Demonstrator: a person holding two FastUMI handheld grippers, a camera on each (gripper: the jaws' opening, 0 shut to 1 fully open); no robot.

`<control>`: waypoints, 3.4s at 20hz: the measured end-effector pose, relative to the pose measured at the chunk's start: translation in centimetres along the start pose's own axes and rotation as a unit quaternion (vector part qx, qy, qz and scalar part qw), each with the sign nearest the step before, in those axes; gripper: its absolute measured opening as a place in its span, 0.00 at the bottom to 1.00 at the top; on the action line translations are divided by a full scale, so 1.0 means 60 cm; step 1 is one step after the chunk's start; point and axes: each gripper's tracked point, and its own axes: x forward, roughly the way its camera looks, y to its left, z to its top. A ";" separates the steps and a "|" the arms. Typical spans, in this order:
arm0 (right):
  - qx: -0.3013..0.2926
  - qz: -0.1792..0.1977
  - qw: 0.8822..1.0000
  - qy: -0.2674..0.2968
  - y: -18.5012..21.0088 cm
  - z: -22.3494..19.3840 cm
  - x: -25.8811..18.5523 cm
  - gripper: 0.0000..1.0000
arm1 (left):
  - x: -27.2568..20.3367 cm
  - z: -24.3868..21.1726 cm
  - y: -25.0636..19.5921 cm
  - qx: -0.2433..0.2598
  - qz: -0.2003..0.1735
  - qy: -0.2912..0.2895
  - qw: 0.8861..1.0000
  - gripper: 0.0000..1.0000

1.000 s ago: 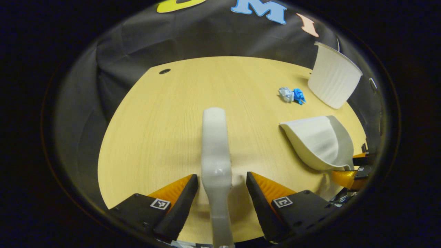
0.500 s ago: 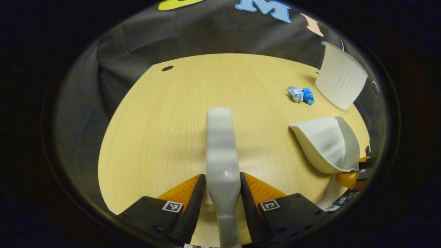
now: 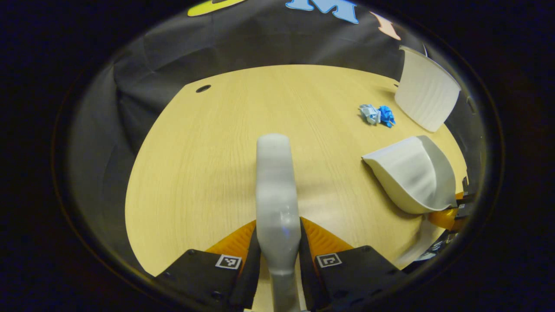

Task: Pick up the small broom and dustpan from the desktop, sweep the trash into the dustpan with the broom, and then empty the trash into the garbage bin.

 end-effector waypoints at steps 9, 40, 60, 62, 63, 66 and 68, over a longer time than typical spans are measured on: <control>-0.010 0.026 1.000 0.005 -0.047 0.017 0.000 0.32 | 0.031 0.096 -0.046 0.025 -0.025 -0.016 0.999 0.48; -0.080 0.065 0.995 0.017 -0.114 0.087 0.010 0.32 | 0.125 0.308 -0.316 0.255 -0.195 -0.047 0.946 0.48; -0.078 0.068 0.995 -0.012 -0.106 0.118 0.022 0.32 | 0.035 0.260 -0.415 0.278 -0.325 -0.018 0.904 0.46; -0.075 0.069 0.995 -0.015 -0.100 0.132 0.025 0.32 | 0.028 0.250 -0.422 0.278 -0.332 -0.012 0.901 0.51; -0.074 0.069 0.995 -0.017 -0.101 0.136 0.026 0.32 | 0.026 0.249 -0.425 0.277 -0.333 -0.013 0.901 0.46; -0.071 0.065 0.995 -0.027 -0.100 0.138 0.042 0.32 | 0.022 0.256 -0.422 0.266 -0.330 -0.017 0.906 0.48; -0.069 0.061 0.995 -0.034 -0.102 0.138 0.051 0.32 | 0.020 0.268 -0.410 0.259 -0.321 -0.025 0.911 0.48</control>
